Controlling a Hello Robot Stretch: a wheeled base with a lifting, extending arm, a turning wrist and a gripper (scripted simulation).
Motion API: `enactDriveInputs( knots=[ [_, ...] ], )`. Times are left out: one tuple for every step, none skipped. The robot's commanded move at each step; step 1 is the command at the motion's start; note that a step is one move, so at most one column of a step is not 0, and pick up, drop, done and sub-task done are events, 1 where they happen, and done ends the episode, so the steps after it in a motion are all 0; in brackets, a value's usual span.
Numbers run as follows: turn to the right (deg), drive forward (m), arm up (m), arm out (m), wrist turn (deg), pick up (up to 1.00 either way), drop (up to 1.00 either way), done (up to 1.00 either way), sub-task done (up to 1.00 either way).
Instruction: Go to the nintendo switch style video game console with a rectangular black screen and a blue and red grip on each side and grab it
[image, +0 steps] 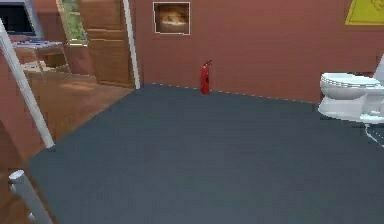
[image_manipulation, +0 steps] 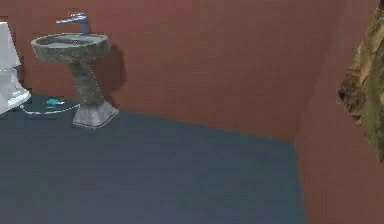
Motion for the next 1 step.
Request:
enactDriveInputs(
  knots=[
    [0.0, 0.90, 0.00, 0.00, 0.0, 0.00, 0.00, 0.00, 0.00]
  ],
)
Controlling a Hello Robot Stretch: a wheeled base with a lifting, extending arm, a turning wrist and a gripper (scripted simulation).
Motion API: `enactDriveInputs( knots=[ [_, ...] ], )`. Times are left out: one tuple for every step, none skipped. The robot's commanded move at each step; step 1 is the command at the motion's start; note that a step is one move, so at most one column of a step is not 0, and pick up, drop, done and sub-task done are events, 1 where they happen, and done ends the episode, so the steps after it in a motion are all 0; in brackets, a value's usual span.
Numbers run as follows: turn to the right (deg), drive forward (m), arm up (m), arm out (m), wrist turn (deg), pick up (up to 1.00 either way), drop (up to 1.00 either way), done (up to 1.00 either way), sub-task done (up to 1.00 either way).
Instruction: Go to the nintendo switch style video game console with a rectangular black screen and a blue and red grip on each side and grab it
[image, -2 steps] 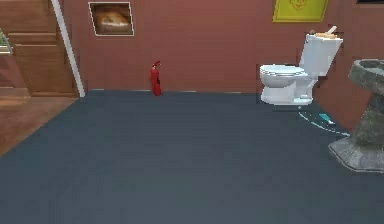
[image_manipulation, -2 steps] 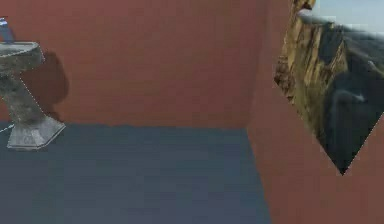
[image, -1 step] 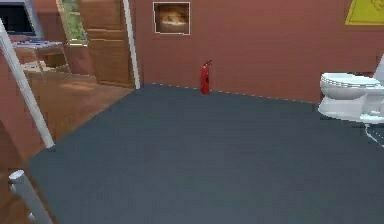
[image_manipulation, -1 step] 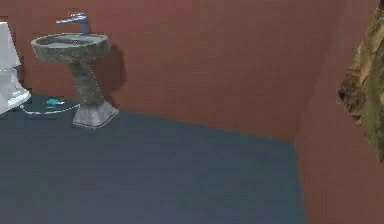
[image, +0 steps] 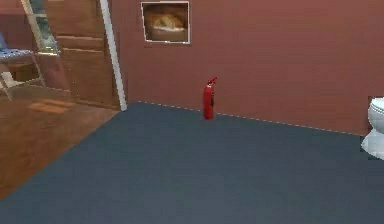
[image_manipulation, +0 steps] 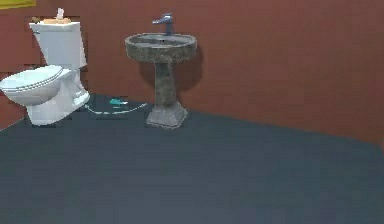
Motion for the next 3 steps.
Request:
enactDriveInputs(
  knots=[
    [-39.0, 0.00, 0.00, 0.00, 0.0, 0.00, 0.00, 0.00, 0.00],
    [0.0, 1.00, 0.00, 0.00, 0.0, 0.00, 0.00, 0.00, 0.00],
    [0.0, 0.80, 0.00, 0.00, 0.0, 0.00, 0.00, 0.00, 0.00]
  ],
)
